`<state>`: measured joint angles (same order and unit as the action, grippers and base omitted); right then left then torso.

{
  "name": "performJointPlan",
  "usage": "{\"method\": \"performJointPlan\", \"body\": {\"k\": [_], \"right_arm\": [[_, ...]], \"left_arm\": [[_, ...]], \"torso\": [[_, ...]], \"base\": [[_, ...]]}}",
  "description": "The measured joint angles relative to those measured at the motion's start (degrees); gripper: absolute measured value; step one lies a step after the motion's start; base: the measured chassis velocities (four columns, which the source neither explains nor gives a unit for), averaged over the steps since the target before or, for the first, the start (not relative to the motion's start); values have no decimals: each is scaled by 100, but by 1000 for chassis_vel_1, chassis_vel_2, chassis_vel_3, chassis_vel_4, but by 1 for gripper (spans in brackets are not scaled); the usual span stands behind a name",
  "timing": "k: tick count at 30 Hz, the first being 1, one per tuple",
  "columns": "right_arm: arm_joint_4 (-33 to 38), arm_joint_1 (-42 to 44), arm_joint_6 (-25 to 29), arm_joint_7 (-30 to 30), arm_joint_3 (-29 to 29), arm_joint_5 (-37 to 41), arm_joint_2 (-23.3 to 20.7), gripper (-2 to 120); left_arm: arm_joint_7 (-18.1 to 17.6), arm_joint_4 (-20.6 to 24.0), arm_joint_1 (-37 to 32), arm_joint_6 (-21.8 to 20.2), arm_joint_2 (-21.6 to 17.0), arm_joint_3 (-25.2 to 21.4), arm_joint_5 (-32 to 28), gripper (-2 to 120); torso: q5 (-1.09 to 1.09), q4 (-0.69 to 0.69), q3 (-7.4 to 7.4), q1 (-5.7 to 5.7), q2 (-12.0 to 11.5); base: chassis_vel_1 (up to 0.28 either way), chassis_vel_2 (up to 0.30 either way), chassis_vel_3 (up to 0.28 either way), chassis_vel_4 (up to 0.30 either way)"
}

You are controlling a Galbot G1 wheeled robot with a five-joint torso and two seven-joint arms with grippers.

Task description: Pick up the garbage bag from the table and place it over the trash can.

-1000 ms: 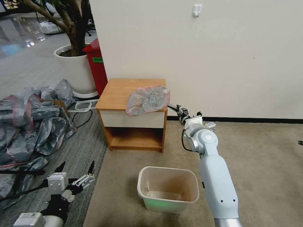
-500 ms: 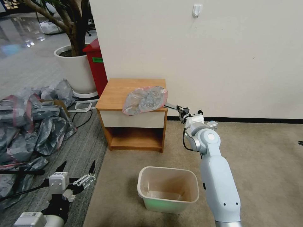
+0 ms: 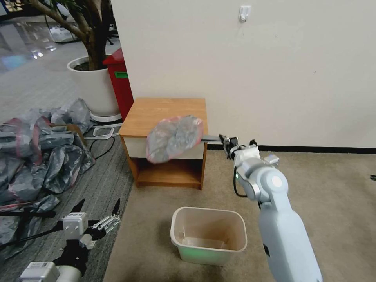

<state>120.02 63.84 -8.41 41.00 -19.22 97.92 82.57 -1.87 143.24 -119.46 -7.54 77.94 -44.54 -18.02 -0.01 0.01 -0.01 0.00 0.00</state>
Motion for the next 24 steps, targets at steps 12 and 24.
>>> {"method": "performJointPlan", "body": {"k": [12,24], "right_arm": [[1242,1512,-81,454,608,-350,-751,0],[1490,2269,-257,135,292,-871,-1161,0]], "left_arm": [[32,0,126,-22,-134,16,-82,100],[32,0,164,-43,-145,38,-117,100]], "torso": [[1,-1,0,0,0],[1,-1,0,0,1]], "base": [[0,0,0,0],[0,0,0,0]]}}
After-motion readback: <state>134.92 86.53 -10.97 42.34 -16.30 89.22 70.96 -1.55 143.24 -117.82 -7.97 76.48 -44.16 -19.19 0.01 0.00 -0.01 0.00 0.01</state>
